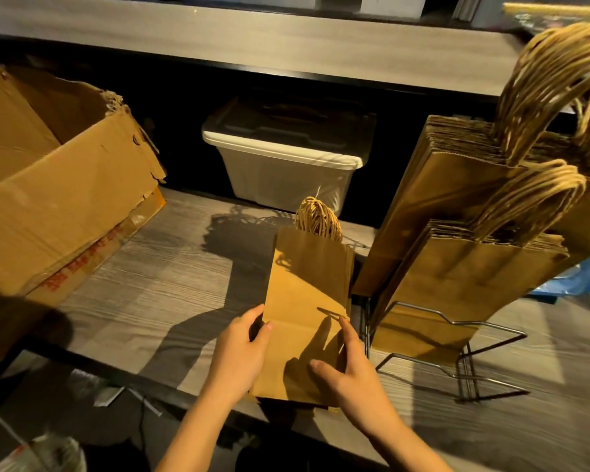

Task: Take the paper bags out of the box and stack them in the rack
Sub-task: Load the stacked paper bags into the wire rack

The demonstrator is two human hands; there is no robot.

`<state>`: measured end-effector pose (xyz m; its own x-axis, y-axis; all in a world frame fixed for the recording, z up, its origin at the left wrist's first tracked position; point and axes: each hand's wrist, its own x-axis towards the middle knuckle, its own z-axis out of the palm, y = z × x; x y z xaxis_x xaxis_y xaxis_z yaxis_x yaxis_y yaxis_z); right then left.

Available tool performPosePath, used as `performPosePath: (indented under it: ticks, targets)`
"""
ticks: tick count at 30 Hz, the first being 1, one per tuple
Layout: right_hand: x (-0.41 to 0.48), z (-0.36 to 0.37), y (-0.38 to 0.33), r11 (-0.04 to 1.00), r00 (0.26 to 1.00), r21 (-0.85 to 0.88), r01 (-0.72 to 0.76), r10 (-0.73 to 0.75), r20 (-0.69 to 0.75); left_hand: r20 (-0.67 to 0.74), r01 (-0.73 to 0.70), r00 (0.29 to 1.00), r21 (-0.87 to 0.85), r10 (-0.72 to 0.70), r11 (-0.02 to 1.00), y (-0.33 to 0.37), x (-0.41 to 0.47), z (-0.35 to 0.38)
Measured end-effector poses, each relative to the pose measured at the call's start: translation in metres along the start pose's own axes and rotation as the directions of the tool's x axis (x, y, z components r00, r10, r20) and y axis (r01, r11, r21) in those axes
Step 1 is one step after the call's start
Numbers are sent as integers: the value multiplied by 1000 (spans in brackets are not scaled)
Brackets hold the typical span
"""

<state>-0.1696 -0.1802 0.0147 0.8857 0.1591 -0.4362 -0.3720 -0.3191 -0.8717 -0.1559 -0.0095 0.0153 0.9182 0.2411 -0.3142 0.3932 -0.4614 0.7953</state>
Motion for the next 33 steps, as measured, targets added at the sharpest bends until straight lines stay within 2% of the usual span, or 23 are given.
performPosePath:
  ticks: [4,7,13,19,25,29,33]
  targets:
    - [0,1,2,1000,1000,2,-14,14,16,-18,-95,995,1,95,995,6,-6,3]
    - [0,1,3,1000,1000,23,4,-4,2,38,-138,990,-31,139,990,12,-11,11]
    - [2,1,7,994,999,108,36,-33,-24,107,-148,980,-172,168,974,25,-27,25]
    - [-2,-2,-1,979,992,165,121,-114,-52,-9,-65,998,-319,65,946,20,-24,7]
    - [-1,-8,-17,940,987,300,160,-148,-65,-64,-8,997,-558,-34,830,14,-28,-17]
    - [-6,-15,-33,915,972,330,232,-206,-112,-94,-22,995,-588,-42,808,14,-30,-26]
    - [-19,-22,-53,901,931,241,360,-330,-157,-98,-78,995,-554,28,829,26,-32,-29]
